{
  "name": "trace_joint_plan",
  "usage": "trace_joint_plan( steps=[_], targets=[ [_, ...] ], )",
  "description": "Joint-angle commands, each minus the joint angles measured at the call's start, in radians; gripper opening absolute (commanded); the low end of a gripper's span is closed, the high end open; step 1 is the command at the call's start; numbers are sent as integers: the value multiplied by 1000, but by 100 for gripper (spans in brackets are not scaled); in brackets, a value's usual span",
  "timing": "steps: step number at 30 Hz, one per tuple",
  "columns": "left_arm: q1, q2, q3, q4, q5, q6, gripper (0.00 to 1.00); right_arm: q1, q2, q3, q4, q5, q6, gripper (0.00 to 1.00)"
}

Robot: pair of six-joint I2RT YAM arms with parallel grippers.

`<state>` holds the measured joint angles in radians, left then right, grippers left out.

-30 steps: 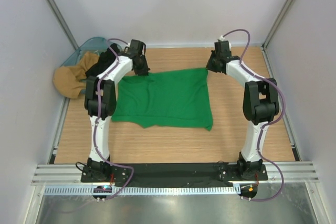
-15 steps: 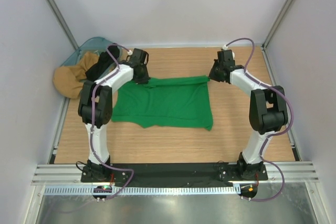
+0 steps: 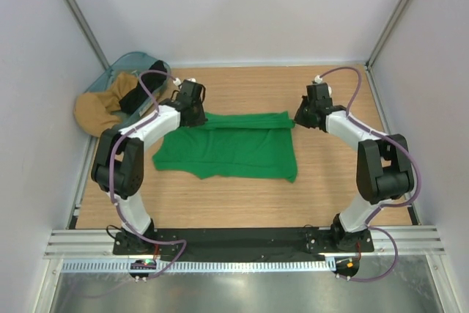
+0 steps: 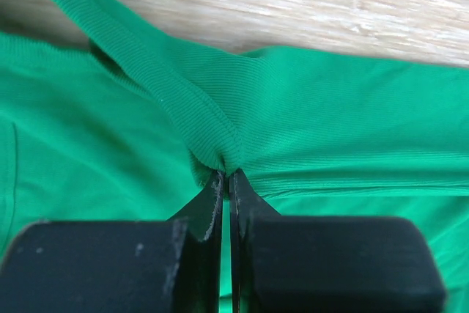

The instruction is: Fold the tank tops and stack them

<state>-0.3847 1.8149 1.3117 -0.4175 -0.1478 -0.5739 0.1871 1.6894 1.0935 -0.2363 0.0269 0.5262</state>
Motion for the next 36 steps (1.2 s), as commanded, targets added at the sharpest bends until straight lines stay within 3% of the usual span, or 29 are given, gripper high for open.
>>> trace_joint_plan(
  steps=[1,16,23,25,27,28,29,32,36],
  targets=[
    [-3,-72,-52,52,-61,-15,0,11,-74,-27,42,24,9,1],
    [-48,-166,-261,117,-101,-78,0,41,-137,-182,52,103,51,1],
    [-65,-186,-359,152,-147,-132,6,63,-119,-233,48,156,81,1],
    [-69,-198,-396,177,-150,-147,13,63,-120,-234,39,172,87,5],
    [-71,-222,-423,186,-167,-158,23,61,-138,-236,38,182,89,15],
    [-72,-233,-431,189,-173,-161,29,61,-148,-239,40,191,89,19],
    [-72,-242,-437,192,-180,-164,44,61,-166,-241,41,192,89,22],
    [-72,-299,-457,189,-202,-161,59,61,-191,-241,40,200,83,31],
    [-72,-376,-470,177,-222,-152,65,61,-182,-212,51,163,64,43]
  ],
)
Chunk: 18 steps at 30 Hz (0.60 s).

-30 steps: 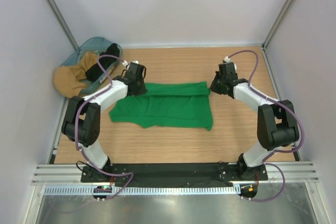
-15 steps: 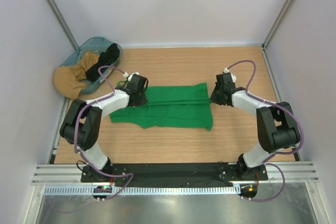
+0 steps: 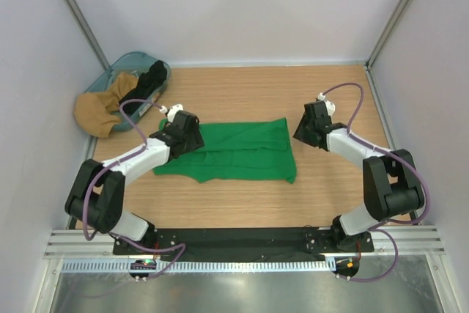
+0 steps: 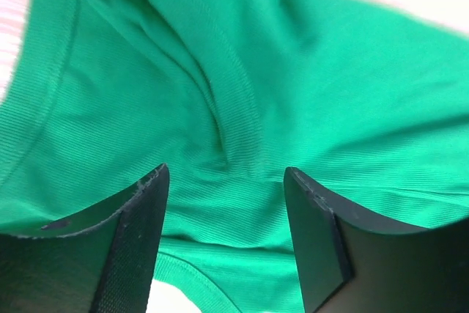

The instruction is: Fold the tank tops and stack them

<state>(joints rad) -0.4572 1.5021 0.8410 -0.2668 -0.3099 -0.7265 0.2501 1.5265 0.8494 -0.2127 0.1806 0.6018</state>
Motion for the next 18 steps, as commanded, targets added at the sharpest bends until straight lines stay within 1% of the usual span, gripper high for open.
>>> trace_joint_plan(
  steps=[1,3,5,9,11,16,18],
  targets=[
    [0,-92,1,21,-66,2,66,0,-6,57,30,-7,-16,45],
    [0,-117,1,11,-70,4,69,0,24,88,33,-58,-26,48],
    [0,-149,0,5,-74,4,70,6,79,134,29,-75,-34,50],
    [0,-204,-20,-2,-78,2,71,11,171,198,30,-105,-48,58],
    [0,-249,-39,-2,-89,1,70,17,218,224,30,-122,-53,60],
    [0,-325,-62,-14,-110,4,71,35,288,252,22,-116,-54,59],
    [0,-354,-69,-22,-120,4,71,37,316,267,12,-109,-57,54]
  ],
)
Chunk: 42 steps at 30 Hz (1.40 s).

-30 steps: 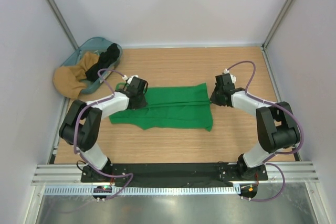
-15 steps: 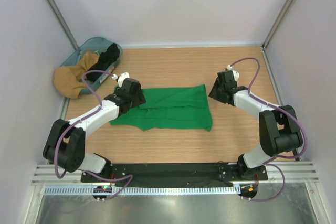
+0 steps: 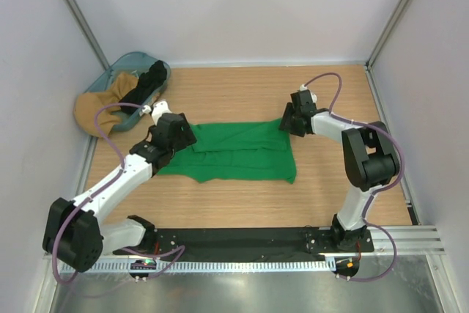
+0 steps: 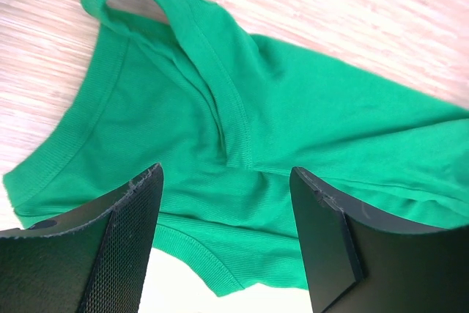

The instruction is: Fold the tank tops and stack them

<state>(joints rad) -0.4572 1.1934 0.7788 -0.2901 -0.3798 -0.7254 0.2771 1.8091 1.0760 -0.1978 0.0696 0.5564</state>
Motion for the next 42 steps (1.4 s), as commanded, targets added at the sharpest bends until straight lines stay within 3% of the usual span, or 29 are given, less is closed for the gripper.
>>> trace_joint_plan(
  steps=[1,4,10,14,21,22,25,26,32,42],
  targets=[
    [0,-55,-10,2,-53,4,71,10,41,48,-12,15,-15,51],
    [0,-84,-22,-1,-64,6,71,22,67,91,-63,65,-35,39],
    [0,-112,-35,-1,-71,7,71,47,111,182,-152,174,-66,1],
    [0,-112,-42,-7,-85,18,71,19,147,274,-224,266,-70,1],
    [2,-98,-50,-7,-116,26,72,-42,193,407,-287,275,-46,1],
    [3,-95,-52,-9,-117,26,72,-44,194,418,-298,277,-47,6],
    [3,-100,-58,-15,-113,20,72,-45,153,386,-298,288,-33,45],
    [3,-104,-62,-17,-110,18,72,-47,106,360,-269,288,-30,49],
    [3,-124,-101,-21,-84,-3,73,-65,-92,165,-233,260,2,62],
    [61,-29,-182,48,8,-71,77,-65,-355,-149,-241,194,79,62]
  ],
)
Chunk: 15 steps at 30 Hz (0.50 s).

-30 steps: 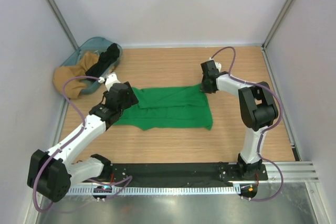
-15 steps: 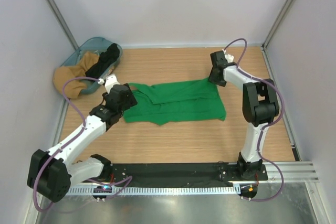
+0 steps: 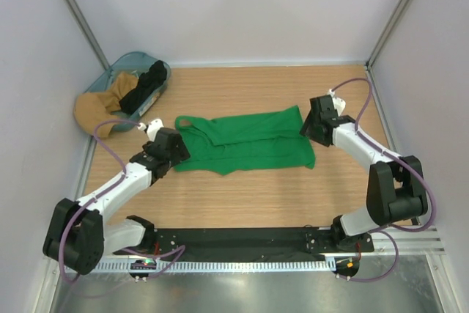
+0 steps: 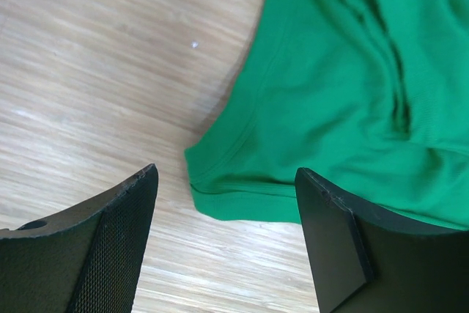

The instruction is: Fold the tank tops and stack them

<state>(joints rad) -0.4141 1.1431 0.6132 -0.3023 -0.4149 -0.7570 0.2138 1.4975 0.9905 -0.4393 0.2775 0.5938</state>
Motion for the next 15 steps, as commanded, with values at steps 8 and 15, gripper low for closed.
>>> trace_joint_plan(
  steps=[8,15],
  targets=[
    [69,92,-53,123,134,-73,76,-30,-135,-206,-26,-29,92,61],
    [129,125,-78,187,180,-82,74,-30,-233,-300,-10,-86,120,61]
  ],
)
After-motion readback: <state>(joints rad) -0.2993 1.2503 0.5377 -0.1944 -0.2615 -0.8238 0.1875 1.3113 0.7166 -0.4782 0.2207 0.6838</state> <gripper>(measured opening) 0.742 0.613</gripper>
